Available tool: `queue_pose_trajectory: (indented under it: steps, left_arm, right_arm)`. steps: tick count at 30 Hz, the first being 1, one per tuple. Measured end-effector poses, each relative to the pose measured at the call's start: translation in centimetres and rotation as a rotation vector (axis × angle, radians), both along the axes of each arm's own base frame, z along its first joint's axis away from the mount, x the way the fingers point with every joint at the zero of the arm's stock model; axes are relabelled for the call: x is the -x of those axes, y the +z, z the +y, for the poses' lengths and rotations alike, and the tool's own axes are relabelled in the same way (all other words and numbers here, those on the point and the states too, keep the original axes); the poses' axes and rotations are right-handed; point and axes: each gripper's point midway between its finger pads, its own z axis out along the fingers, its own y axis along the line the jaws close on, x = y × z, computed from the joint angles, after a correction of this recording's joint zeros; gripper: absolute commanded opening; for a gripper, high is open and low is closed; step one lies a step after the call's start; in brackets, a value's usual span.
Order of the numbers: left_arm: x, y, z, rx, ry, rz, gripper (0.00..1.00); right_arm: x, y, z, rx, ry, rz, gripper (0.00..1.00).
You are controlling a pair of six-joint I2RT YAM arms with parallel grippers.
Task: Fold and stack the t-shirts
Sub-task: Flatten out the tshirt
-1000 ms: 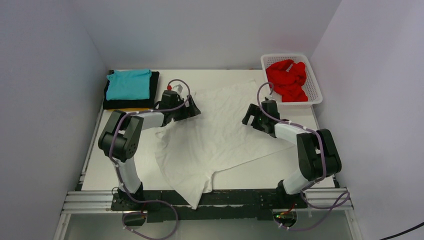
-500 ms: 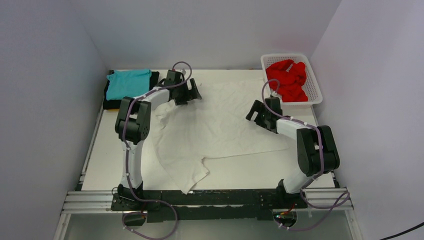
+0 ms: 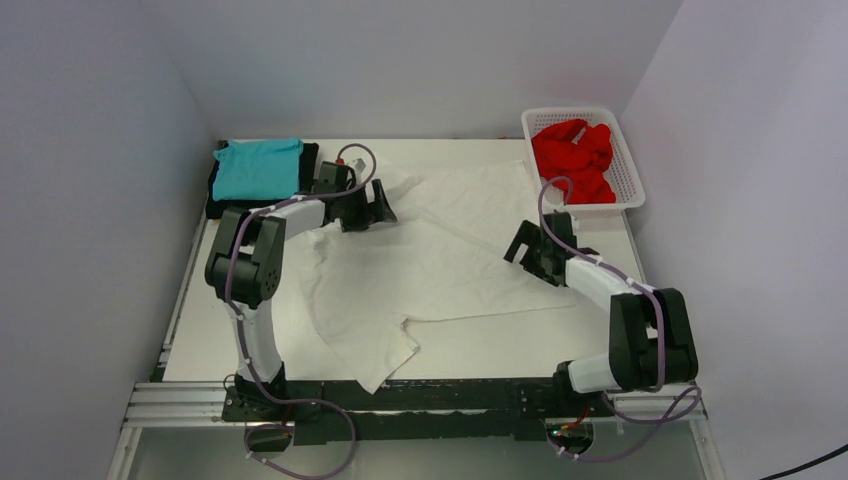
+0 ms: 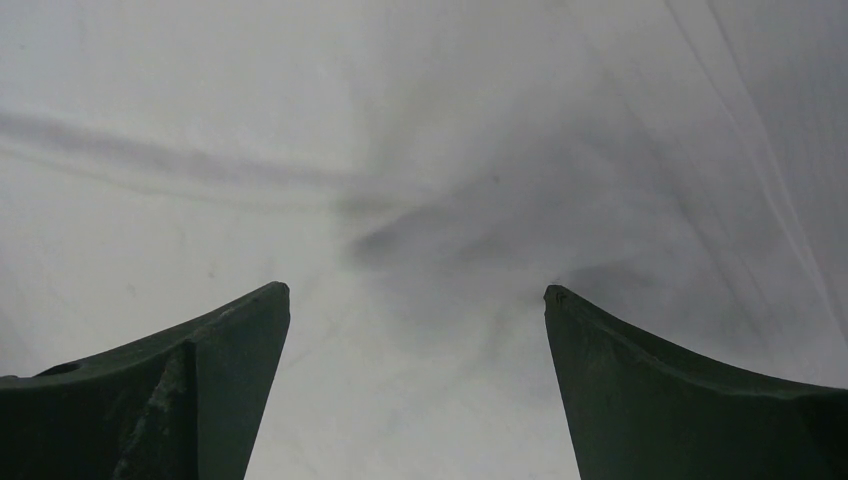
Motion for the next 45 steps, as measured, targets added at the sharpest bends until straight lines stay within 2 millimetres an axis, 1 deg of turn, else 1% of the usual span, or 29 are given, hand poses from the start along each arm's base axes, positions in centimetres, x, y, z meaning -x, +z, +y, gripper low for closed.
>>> queue_pose_trajectory:
  steps: [2, 3, 5, 6, 9, 12, 13, 15, 16, 17, 19, 20, 22, 23, 25, 26, 28, 29, 31, 35, 38, 41, 43, 45]
  left_arm:
    - [1.3, 0.0, 0.2, 0.000, -0.009, 0.011, 0.99]
    - [1.5, 0.0, 0.3, -0.007, -0.012, 0.017, 0.99]
    - [1.2, 0.3, 0.5, -0.026, -0.013, 0.029, 0.99]
    - [1.0, 0.4, 0.5, -0.039, -0.011, 0.032, 1.00]
    - [0.2, 1.0, 1.1, -0.080, 0.015, 0.029, 0.99]
    - [-1.5, 2.4, 1.9, -0.115, 0.066, 0.003, 0.99]
    - [-2.2, 2.9, 2.0, -0.117, 0.083, -0.004, 0.99]
    - [-4.1, 4.0, 2.4, -0.103, 0.119, -0.031, 0.99]
    - [-4.8, 4.1, 2.8, -0.092, 0.140, -0.039, 0.99]
    - [-5.2, 4.1, 3.0, -0.084, 0.155, -0.041, 0.99]
    - [-6.1, 3.1, 3.8, -0.067, 0.198, -0.026, 0.99]
    - [-6.5, 2.5, 4.2, -0.067, 0.215, -0.017, 0.99]
    - [-7.7, 0.7, 4.7, -0.070, 0.254, 0.016, 0.99]
    - [-8.9, 0.0, 4.7, -0.060, 0.272, 0.026, 0.99]
    - [-11.5, 0.9, 4.4, -0.038, 0.292, -0.013, 1.00]
    - [-12.8, 0.9, 4.1, -0.027, 0.305, -0.020, 0.99]
    - [-14.2, 0.5, 3.7, -0.011, 0.321, -0.018, 0.99]
    - [-15.1, 0.8, 3.5, 0.003, 0.326, -0.032, 1.00]
    - [-16.1, 0.7, 3.2, 0.024, 0.340, -0.037, 0.99]
    - [-18.7, 1.0, 2.4, 0.087, 0.367, -0.064, 0.99]
    - [-20.9, 1.5, 2.2, 0.142, 0.387, -0.101, 0.99]
    - [-21.7, 1.8, 2.3, 0.170, 0.390, -0.119, 0.99]
    - [-21.7, 1.8, 2.6, 0.171, 0.392, -0.119, 0.99]
    - [-21.6, 1.9, 2.8, 0.169, 0.382, -0.126, 0.99]
  right_arm:
    - [1.2, 0.0, -0.4, 0.005, -0.004, 0.005, 1.00]
    - [1.6, 0.1, -0.6, 0.007, -0.006, 0.006, 1.00]
    - [1.7, 0.5, -0.7, 0.013, -0.005, -0.004, 1.00]
    - [1.5, 0.8, -0.7, 0.014, -0.003, -0.015, 1.00]
    - [0.3, 3.0, -0.5, 0.009, 0.016, -0.086, 1.00]
    - [-1.3, 5.4, 0.7, -0.002, 0.067, -0.182, 1.00]
    - [-1.8, 6.2, 1.5, -0.003, 0.095, -0.213, 1.00]
    - [-2.9, 7.1, 3.7, -0.008, 0.167, -0.254, 1.00]
    - [-3.6, 7.4, 5.3, -0.013, 0.212, -0.271, 1.00]
    - [-4.1, 7.3, 6.5, -0.020, 0.242, -0.276, 1.00]
    - [-5.1, 6.5, 9.0, -0.036, 0.304, -0.271, 1.00]
    - [-5.4, 5.8, 9.9, -0.044, 0.326, -0.259, 1.00]
    - [-5.9, 4.4, 10.6, -0.048, 0.341, -0.229, 1.00]
    - [-6.1, 3.7, 10.7, -0.047, 0.342, -0.214, 1.00]
    - [-6.1, 2.3, 10.6, -0.041, 0.338, -0.180, 1.00]
    - [-6.0, 1.9, 10.5, -0.037, 0.337, -0.169, 1.00]
    - [-6.0, 1.7, 10.4, -0.033, 0.332, -0.167, 1.00]
    - [-6.0, 1.6, 10.3, -0.031, 0.330, -0.168, 1.00]
    - [-5.8, 1.4, 10.1, -0.026, 0.325, -0.162, 1.00]
    - [-5.2, 0.3, 9.3, -0.025, 0.304, -0.131, 1.00]
    - [-5.5, 0.2, 8.6, -0.031, 0.279, -0.131, 1.00]
    - [-6.1, 0.4, 8.0, -0.031, 0.260, -0.131, 1.00]
    - [-6.7, 0.9, 7.9, -0.031, 0.255, -0.140, 1.00]
    - [-7.4, 1.9, 8.0, -0.029, 0.254, -0.160, 1.00]
